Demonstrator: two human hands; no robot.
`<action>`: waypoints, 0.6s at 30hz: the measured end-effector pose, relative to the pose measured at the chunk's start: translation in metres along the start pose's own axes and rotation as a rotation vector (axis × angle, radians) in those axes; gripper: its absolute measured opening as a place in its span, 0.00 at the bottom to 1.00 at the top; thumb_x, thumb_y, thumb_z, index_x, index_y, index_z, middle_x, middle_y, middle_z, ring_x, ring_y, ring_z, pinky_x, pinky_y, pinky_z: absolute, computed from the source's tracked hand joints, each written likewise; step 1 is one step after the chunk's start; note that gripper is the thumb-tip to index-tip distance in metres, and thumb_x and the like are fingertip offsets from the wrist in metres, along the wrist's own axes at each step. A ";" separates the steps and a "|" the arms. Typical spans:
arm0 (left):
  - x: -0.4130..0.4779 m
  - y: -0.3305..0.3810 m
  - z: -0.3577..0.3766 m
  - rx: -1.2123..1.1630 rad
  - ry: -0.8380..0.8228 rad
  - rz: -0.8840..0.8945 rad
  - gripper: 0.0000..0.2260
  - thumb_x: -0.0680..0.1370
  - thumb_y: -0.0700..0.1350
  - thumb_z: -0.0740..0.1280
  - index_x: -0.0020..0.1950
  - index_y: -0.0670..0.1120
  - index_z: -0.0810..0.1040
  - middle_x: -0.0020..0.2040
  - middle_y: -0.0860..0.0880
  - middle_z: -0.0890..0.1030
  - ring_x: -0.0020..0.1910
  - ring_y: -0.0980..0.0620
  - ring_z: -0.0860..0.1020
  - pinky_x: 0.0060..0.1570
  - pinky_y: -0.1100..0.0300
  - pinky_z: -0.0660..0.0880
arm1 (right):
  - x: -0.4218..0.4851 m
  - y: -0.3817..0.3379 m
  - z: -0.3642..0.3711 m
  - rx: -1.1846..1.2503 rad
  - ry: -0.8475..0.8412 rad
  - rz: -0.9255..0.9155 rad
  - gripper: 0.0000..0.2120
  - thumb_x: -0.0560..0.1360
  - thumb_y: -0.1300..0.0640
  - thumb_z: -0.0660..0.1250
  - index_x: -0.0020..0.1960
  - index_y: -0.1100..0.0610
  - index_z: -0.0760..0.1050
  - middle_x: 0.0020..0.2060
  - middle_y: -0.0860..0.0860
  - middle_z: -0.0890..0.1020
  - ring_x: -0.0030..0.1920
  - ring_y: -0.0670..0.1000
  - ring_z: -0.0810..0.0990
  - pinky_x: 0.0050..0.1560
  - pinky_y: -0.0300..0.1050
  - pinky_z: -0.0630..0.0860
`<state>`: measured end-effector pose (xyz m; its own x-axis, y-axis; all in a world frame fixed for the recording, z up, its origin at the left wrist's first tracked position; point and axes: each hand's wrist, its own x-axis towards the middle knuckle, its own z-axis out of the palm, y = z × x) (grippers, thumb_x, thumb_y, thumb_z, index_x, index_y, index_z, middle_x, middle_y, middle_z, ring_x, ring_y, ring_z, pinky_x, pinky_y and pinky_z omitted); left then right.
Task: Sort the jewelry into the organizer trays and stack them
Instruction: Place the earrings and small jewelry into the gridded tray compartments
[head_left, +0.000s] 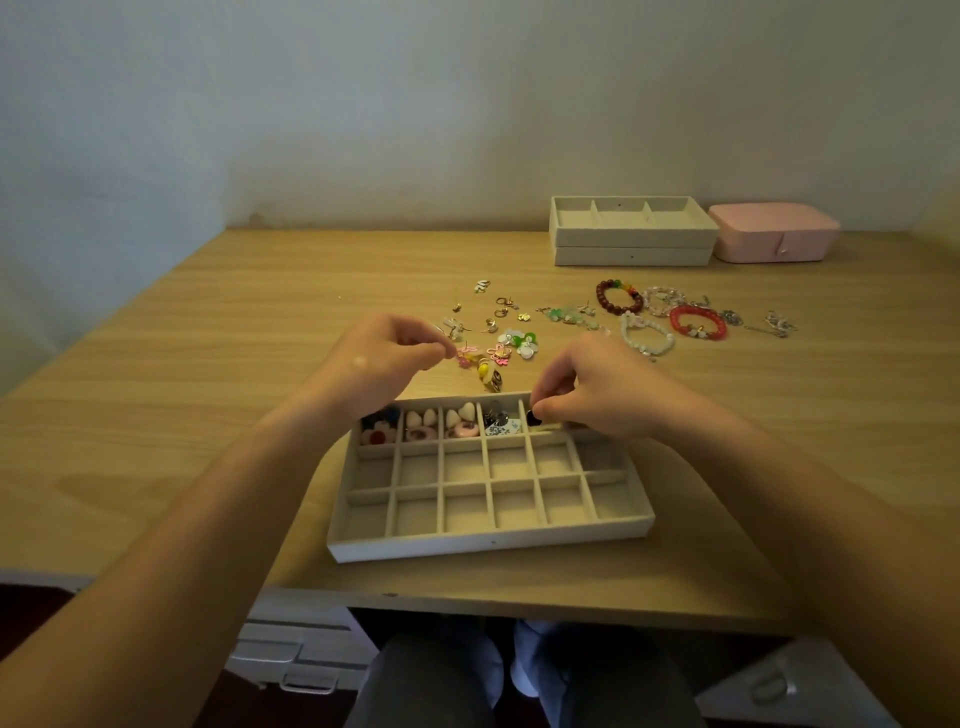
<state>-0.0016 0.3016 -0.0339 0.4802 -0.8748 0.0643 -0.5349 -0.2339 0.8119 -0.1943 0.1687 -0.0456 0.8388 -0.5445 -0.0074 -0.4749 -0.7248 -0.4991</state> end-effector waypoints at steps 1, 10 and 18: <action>0.000 0.000 -0.001 -0.007 0.003 0.000 0.08 0.80 0.40 0.67 0.46 0.50 0.85 0.37 0.56 0.80 0.37 0.61 0.75 0.36 0.65 0.68 | 0.001 0.000 0.001 -0.011 -0.005 0.003 0.04 0.77 0.55 0.73 0.49 0.51 0.87 0.41 0.40 0.84 0.44 0.41 0.81 0.48 0.42 0.81; 0.002 0.003 0.007 0.025 -0.041 0.028 0.09 0.80 0.40 0.67 0.45 0.50 0.85 0.38 0.55 0.80 0.39 0.60 0.75 0.37 0.65 0.69 | 0.001 -0.001 0.005 -0.107 -0.014 0.023 0.05 0.77 0.52 0.73 0.49 0.48 0.87 0.42 0.39 0.83 0.46 0.43 0.81 0.52 0.52 0.82; 0.002 -0.004 0.009 0.237 -0.147 0.070 0.03 0.76 0.44 0.74 0.48 0.51 0.86 0.42 0.59 0.80 0.43 0.60 0.76 0.37 0.71 0.69 | -0.003 0.003 -0.002 -0.005 0.016 0.019 0.07 0.80 0.56 0.69 0.50 0.53 0.87 0.43 0.45 0.86 0.44 0.43 0.82 0.47 0.43 0.80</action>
<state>-0.0052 0.2968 -0.0420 0.3401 -0.9402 0.0167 -0.7191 -0.2486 0.6489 -0.1985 0.1673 -0.0449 0.8250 -0.5651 -0.0028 -0.4922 -0.7162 -0.4947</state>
